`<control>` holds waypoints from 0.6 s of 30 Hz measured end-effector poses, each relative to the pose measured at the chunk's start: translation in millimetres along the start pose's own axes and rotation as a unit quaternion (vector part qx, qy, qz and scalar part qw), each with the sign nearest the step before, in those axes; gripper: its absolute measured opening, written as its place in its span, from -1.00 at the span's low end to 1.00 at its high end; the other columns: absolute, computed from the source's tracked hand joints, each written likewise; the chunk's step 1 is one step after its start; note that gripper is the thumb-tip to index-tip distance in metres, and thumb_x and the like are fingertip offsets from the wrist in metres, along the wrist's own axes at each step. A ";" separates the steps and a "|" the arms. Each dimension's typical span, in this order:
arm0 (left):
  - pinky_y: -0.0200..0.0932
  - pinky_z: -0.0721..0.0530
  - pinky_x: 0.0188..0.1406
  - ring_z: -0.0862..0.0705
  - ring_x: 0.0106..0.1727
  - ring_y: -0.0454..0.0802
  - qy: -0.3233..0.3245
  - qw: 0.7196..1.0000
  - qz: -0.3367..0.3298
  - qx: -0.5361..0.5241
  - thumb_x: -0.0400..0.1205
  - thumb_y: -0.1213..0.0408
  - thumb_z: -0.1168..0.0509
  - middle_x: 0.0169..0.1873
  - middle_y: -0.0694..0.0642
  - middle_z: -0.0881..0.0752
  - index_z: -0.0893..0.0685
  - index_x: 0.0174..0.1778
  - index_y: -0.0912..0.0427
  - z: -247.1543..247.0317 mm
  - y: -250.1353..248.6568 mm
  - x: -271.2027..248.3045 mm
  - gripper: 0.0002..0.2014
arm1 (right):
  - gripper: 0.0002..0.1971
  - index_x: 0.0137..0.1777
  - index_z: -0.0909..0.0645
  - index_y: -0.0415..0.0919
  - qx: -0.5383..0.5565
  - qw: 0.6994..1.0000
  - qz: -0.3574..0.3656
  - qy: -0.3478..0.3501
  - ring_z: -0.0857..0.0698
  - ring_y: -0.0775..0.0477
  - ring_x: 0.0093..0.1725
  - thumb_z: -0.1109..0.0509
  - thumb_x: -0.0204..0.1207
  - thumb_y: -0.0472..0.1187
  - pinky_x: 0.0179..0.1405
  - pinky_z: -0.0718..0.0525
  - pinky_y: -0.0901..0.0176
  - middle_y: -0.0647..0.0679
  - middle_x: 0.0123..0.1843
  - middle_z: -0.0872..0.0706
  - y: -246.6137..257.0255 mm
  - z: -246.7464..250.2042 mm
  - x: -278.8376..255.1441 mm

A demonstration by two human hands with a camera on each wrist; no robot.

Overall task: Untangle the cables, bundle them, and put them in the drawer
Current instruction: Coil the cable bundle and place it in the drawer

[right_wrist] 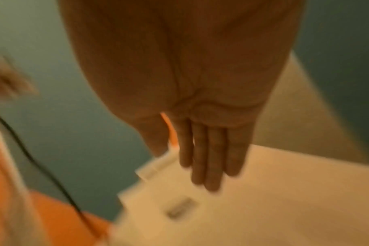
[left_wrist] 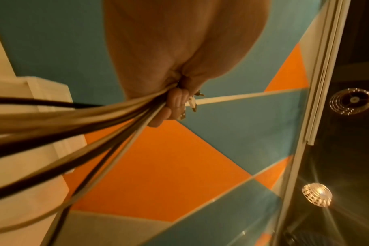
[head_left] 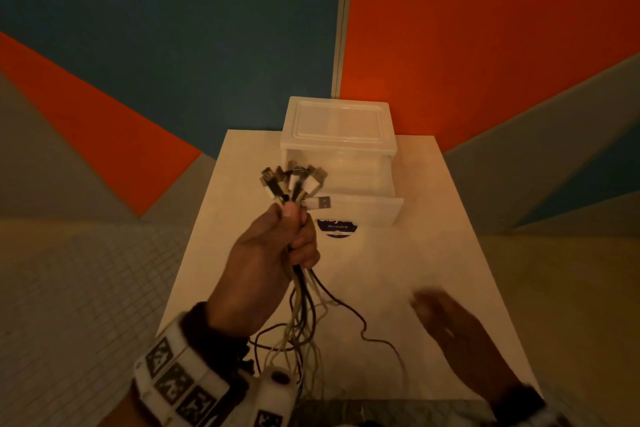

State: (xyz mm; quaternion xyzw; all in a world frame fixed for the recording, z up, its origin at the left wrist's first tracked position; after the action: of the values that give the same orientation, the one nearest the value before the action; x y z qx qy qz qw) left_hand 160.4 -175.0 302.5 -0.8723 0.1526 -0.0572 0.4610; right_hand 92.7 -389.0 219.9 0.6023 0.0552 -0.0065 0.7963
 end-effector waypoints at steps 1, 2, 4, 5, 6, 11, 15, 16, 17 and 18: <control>-0.20 -0.37 -0.40 -0.28 -0.44 -0.10 0.004 1.000 0.004 0.000 0.72 0.20 -0.10 -0.40 0.04 -0.35 -0.43 -0.13 0.22 -7.5 4.1 2.0 -0.82 | -0.36 0.30 -0.54 0.26 0.045 0.999 -0.011 0.024 -0.60 0.02 0.41 -0.26 0.28 0.53 0.31 -0.56 0.36 0.22 0.30 -0.68 23.0 -10.7 12.6; -0.19 -0.37 -0.38 -0.29 -0.44 -0.10 0.005 1.000 0.008 0.001 0.74 0.21 -0.09 -0.40 0.04 -0.35 -0.42 -0.10 0.22 -14.2 6.9 3.9 -0.83 | -0.35 0.41 -0.47 0.11 0.069 0.995 0.012 0.072 -0.59 0.04 0.41 -0.31 0.37 0.40 0.34 -0.56 0.29 0.14 0.34 -0.67 44.4 -34.8 24.6; -0.16 -0.33 -0.34 -0.28 -0.44 -0.10 -0.006 1.000 0.012 -0.002 0.77 0.22 -0.07 -0.40 0.05 -0.33 -0.41 -0.07 0.21 -21.2 6.4 7.4 -0.84 | -0.34 0.46 -0.36 -0.14 0.119 0.977 0.043 0.169 -0.62 0.02 0.35 -0.38 0.47 0.20 0.27 -0.60 0.19 0.03 0.28 -0.68 71.3 -85.2 36.9; -0.15 -0.31 -0.33 -0.27 -0.44 -0.10 -0.017 1.000 0.008 -0.004 0.77 0.22 -0.06 -0.40 0.05 -0.33 -0.42 -0.09 0.22 -20.0 1.8 9.4 -0.82 | -0.38 0.44 -0.35 -0.17 0.125 0.967 0.040 0.216 -0.68 -0.02 0.25 -0.41 0.49 0.12 0.19 -0.63 0.12 0.00 0.17 -0.72 77.8 -105.3 36.9; -0.16 -0.31 -0.34 -0.25 -0.44 -0.10 -0.027 1.000 -0.002 -0.005 0.77 0.22 -0.06 -0.41 0.05 -0.32 -0.44 -0.12 0.22 -16.5 -5.7 11.4 -0.80 | -0.45 0.41 -0.38 -0.17 0.113 0.962 0.026 0.247 -0.72 -0.05 0.11 -0.44 0.51 0.03 0.12 -0.67 0.05 -0.02 0.04 -0.74 71.6 -123.5 34.3; -0.23 -0.44 -0.43 -0.26 -0.47 -0.13 -0.045 0.998 -0.039 -0.033 0.77 0.16 -0.04 -0.43 -0.01 -0.31 -0.46 -0.16 0.18 10.8 -40.6 13.4 -0.75 | -0.91 -0.01 -0.58 -0.21 0.146 0.963 -0.031 0.223 -0.66 0.03 -0.30 -0.43 0.55 -0.26 -0.21 -0.72 0.06 0.08 -0.26 -0.68 26.8 -142.7 24.5; -0.22 -0.46 -0.42 -0.29 -0.48 -0.13 -0.048 0.997 -0.052 -0.042 0.78 0.17 -0.02 -0.43 0.00 -0.32 -0.45 -0.15 0.19 18.7 -42.6 6.3 -0.75 | -0.71 -0.23 -0.60 -0.01 0.155 0.966 -0.016 0.205 -0.49 0.05 -0.46 -0.41 0.45 0.20 -0.41 -0.56 0.16 -0.04 -0.38 -0.53 23.0 -145.2 16.2; -0.22 -0.46 -0.41 -0.30 -0.47 -0.13 -0.048 0.996 -0.058 -0.049 0.77 0.17 -0.03 -0.43 0.00 -0.33 -0.46 -0.15 0.19 20.9 -43.1 5.7 -0.75 | -0.61 -0.23 -0.59 -0.02 0.157 0.967 -0.002 0.203 -0.42 0.03 -0.50 -0.36 0.42 0.32 -0.49 -0.49 0.18 -0.10 -0.41 -0.45 25.8 -142.5 14.0; -0.22 -0.47 -0.40 -0.31 -0.47 -0.13 -0.052 0.995 -0.065 -0.058 0.77 0.17 -0.03 -0.43 0.00 -0.33 -0.47 -0.15 0.19 24.9 -43.3 5.1 -0.75 | -0.53 -0.20 -0.58 -0.06 0.173 0.963 0.007 0.207 -0.34 0.04 -0.53 -0.31 0.41 0.38 -0.55 -0.38 0.18 -0.11 -0.44 -0.38 28.1 -139.5 12.1; -0.22 -0.49 -0.39 -0.32 -0.46 -0.13 -0.059 0.993 -0.071 -0.073 0.77 0.17 -0.03 -0.43 0.00 -0.34 -0.47 -0.15 0.18 30.7 -42.5 5.0 -0.75 | -0.47 -0.18 -0.57 -0.11 0.194 0.958 0.005 0.210 -0.26 0.05 -0.55 -0.28 0.41 0.41 -0.58 -0.26 0.19 -0.08 -0.46 -0.33 30.7 -136.6 11.4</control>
State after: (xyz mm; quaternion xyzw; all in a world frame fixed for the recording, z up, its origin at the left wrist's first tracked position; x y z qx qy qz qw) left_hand 181.6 -130.0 319.7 -0.9143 0.0668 -0.0272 0.3987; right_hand 95.4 -248.8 211.6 0.7335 0.2156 0.1139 0.6345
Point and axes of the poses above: each hand's wrist, its own x-axis towards the middle knuckle, its own z-axis out of the back of the hand, y = z × x, the point moved 9 cm from there along x, towards the middle knuckle
